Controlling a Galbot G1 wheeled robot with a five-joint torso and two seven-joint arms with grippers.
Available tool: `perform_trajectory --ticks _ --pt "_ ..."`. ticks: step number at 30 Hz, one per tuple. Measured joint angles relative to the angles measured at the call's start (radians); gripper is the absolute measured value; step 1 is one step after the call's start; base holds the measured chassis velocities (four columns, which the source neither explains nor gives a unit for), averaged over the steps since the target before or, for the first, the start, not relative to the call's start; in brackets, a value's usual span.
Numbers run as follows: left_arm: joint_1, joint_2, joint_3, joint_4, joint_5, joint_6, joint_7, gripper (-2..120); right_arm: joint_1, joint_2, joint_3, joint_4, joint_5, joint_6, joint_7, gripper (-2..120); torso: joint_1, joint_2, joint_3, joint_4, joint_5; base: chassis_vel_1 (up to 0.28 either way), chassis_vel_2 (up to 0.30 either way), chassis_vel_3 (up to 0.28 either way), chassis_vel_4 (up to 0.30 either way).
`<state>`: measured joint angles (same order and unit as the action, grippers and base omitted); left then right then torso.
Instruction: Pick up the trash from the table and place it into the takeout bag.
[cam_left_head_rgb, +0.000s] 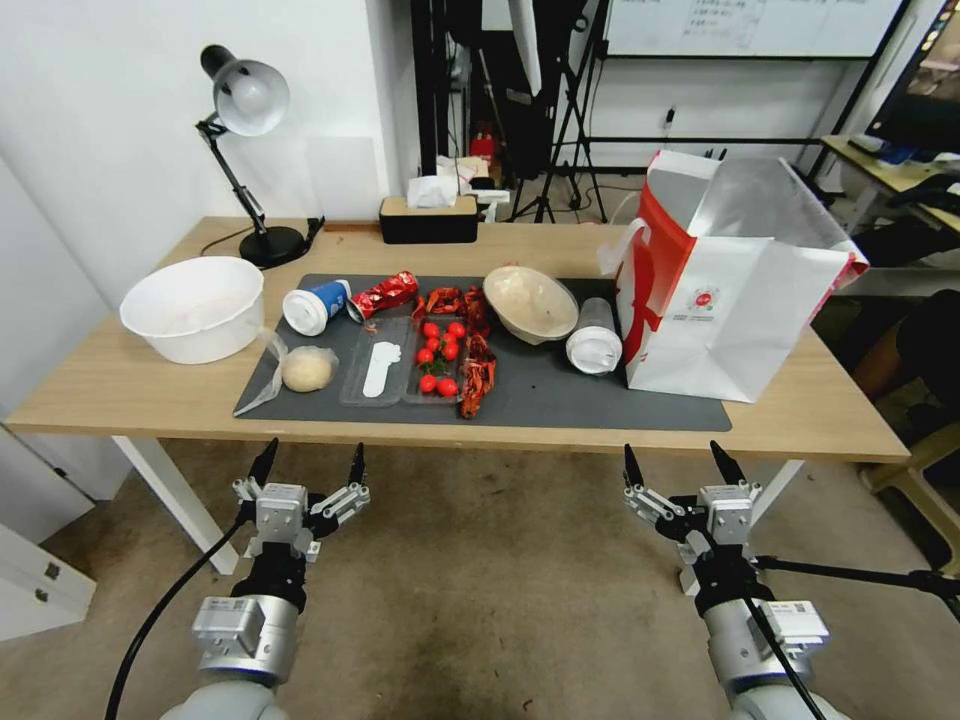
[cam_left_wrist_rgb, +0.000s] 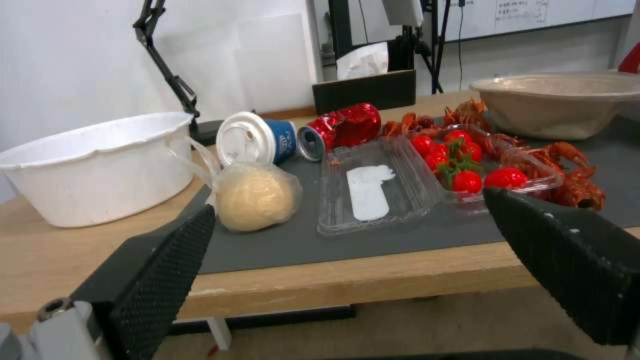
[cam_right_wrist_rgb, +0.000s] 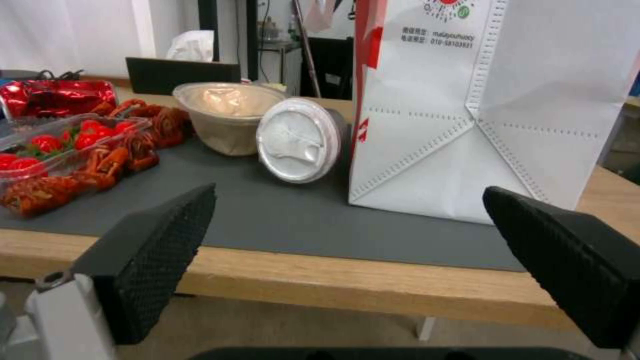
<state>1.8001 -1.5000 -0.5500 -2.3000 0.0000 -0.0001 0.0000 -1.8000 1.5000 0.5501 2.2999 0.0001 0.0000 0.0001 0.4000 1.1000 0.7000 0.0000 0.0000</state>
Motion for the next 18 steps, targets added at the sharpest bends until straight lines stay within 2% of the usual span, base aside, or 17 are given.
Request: perform_trajectory --ticks 18 --pt "0.000 0.000 0.000 0.000 0.000 0.000 0.000 100 0.000 0.000 0.000 0.000 0.000 0.000 0.000 100 0.000 0.000 0.000 0.0000 0.0000 0.000 0.000 0.000 0.000"
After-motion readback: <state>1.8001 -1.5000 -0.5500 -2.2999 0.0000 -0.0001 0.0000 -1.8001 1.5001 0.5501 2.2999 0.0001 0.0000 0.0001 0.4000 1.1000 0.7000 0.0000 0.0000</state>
